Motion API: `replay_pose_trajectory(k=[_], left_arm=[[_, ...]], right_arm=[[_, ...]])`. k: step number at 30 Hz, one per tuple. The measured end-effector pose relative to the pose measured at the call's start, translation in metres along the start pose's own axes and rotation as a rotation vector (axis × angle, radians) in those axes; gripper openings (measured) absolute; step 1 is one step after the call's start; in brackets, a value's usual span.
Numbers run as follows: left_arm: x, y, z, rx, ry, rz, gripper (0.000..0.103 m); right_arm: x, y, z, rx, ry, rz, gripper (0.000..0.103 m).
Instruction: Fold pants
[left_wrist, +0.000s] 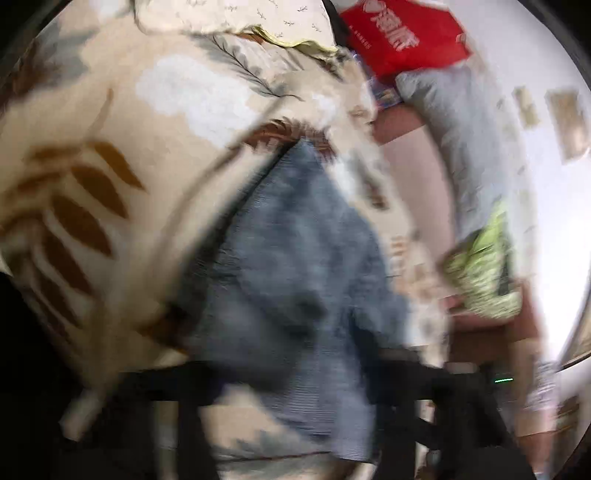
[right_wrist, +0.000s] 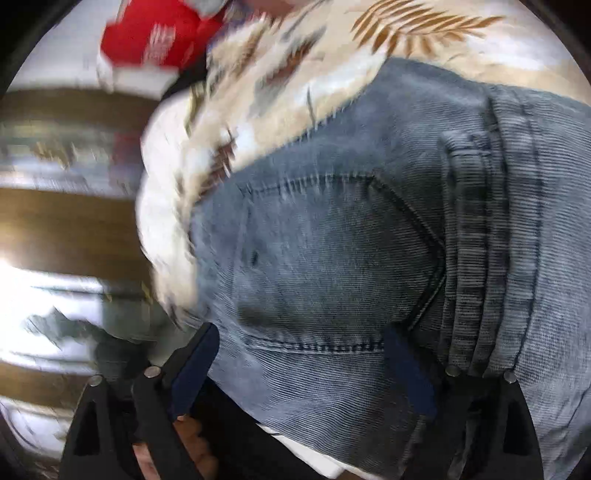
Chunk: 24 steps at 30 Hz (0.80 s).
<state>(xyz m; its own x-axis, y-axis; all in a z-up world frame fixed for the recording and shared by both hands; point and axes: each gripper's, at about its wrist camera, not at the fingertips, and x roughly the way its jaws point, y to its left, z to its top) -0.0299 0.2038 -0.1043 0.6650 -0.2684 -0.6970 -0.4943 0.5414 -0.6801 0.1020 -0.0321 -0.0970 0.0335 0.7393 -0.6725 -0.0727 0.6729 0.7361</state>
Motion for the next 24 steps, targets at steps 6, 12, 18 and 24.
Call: replay_pose_trajectory(k=[6, 12, 18, 24], left_arm=[[-0.002, -0.011, -0.002, 0.037, -0.027, 0.050, 0.019], [-0.022, -0.066, -0.013, 0.234, -0.140, 0.163, 0.015], [-0.034, -0.169, -0.069, 0.608, -0.267, 0.224, 0.013], [-0.008, -0.262, -0.183, 0.985, -0.229, 0.159, 0.011]], right_arm=[[0.002, 0.012, 0.004, -0.071, 0.005, -0.052, 0.095], [-0.052, 0.003, -0.007, -0.042, -0.096, 0.108, 0.095], [-0.159, -0.071, -0.049, 0.011, -0.323, 0.136, 0.095], [-0.244, -0.156, -0.084, 0.168, -0.551, 0.211, 0.095]])
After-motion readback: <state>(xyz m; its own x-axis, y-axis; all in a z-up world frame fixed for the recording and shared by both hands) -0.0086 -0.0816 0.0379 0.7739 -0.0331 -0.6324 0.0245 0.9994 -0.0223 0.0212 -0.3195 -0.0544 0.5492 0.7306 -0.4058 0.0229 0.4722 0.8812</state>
